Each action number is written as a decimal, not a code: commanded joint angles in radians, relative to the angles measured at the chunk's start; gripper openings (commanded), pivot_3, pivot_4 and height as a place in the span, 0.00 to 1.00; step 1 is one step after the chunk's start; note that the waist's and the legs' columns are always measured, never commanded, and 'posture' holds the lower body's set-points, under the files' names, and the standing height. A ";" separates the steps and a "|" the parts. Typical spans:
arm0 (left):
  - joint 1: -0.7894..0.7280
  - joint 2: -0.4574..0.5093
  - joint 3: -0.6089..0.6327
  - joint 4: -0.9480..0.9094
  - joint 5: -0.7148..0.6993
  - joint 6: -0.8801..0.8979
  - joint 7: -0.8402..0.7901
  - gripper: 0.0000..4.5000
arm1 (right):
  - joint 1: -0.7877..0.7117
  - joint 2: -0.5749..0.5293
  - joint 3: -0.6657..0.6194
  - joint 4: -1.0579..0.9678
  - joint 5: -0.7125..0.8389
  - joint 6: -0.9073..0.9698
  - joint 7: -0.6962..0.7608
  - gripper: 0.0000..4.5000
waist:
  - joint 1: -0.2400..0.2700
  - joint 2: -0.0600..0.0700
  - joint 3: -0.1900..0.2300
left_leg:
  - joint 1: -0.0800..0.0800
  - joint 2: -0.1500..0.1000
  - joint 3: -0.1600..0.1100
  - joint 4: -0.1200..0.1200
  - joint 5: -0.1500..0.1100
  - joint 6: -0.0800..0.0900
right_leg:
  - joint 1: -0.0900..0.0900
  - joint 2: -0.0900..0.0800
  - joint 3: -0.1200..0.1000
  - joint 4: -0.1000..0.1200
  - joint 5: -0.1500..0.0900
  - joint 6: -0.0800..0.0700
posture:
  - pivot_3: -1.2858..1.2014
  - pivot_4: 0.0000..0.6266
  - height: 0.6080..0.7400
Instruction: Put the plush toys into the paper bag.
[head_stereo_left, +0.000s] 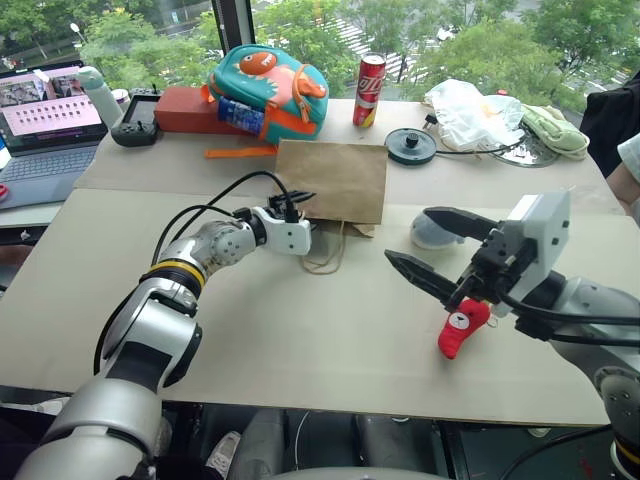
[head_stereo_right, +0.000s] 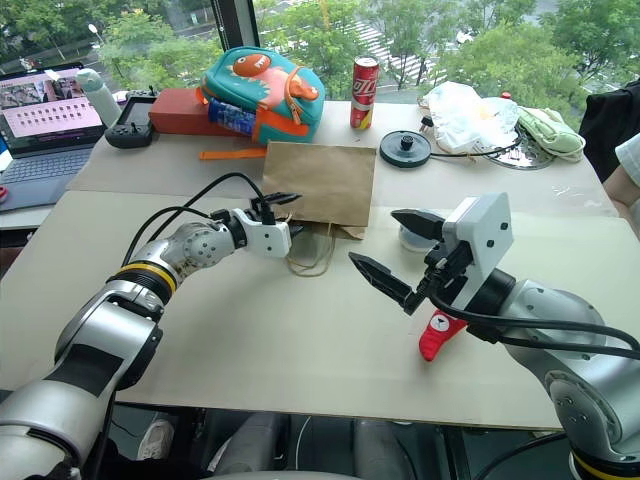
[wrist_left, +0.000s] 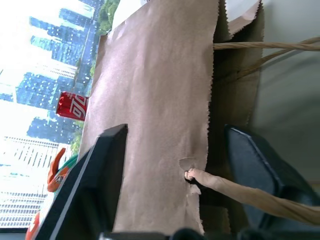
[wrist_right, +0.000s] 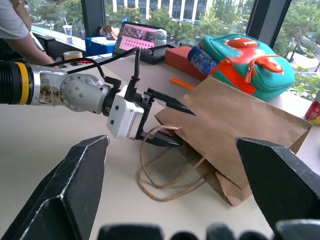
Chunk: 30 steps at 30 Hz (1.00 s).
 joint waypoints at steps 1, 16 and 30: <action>-0.023 0.014 0.005 -0.010 -0.018 -0.024 -0.012 0.27 | -0.012 0.004 -0.008 -0.028 -0.006 -0.023 -0.002 1.00 | 0.000 0.000 0.000 | 0.000 0.000 0.000 0.000 0.000 0.000 | 0.000 0.000 0.000 0.000 0.000 0.000 | 0.52 0.24 0.99; 0.054 0.015 0.130 -0.191 -0.354 0.067 -0.470 0.00 | -0.039 0.025 0.019 -0.006 -0.053 -0.035 0.001 1.00 | -0.002 0.000 0.000 | 0.001 0.000 0.000 0.000 0.000 0.000 | 0.000 0.000 0.000 0.001 0.000 0.000 | 0.52 0.24 0.99; 0.216 0.153 0.277 -1.008 -0.739 1.064 -0.837 0.00 | 0.009 -0.014 -0.023 0.001 -0.092 -0.023 0.047 1.00 | -0.014 0.000 0.000 | 0.002 0.001 -0.001 0.001 0.000 0.000 | 0.001 0.001 -0.001 0.002 0.000 0.000 | 0.52 0.24 0.99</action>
